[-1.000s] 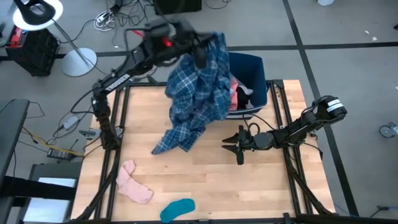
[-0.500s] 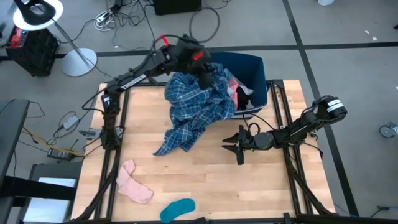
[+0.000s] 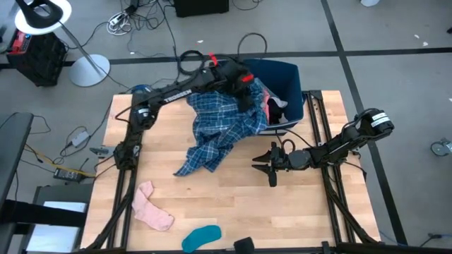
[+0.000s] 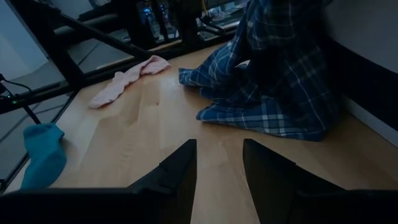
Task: Sort clothes
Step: Put the blue and white shirt into the blue bin
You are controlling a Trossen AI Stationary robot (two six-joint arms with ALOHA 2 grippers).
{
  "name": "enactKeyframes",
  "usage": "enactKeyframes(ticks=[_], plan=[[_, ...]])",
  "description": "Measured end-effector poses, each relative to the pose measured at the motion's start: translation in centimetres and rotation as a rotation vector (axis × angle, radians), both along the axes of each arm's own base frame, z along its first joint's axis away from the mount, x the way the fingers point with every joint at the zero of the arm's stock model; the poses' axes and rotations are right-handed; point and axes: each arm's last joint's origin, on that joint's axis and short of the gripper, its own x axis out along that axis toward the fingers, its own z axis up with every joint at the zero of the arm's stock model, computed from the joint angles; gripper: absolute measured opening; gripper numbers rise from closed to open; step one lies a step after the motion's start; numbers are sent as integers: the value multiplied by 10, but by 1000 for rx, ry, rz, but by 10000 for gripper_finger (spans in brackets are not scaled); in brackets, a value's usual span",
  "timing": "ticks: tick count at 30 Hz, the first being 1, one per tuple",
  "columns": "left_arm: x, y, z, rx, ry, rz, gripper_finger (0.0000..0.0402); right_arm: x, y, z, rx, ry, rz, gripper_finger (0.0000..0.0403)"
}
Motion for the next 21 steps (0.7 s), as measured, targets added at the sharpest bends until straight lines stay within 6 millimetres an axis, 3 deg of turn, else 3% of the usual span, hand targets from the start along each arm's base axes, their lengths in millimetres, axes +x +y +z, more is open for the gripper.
enactKeyframes(ticks=[13, 21], plan=[[29, 12, -62, -96, 65, 55, 16, 0, 0, 0, 0, 0, 0, 132], [33, 15, -73, -112, 78, 67, 79, 0, 0, 0, 0, 0, 0, 132]])
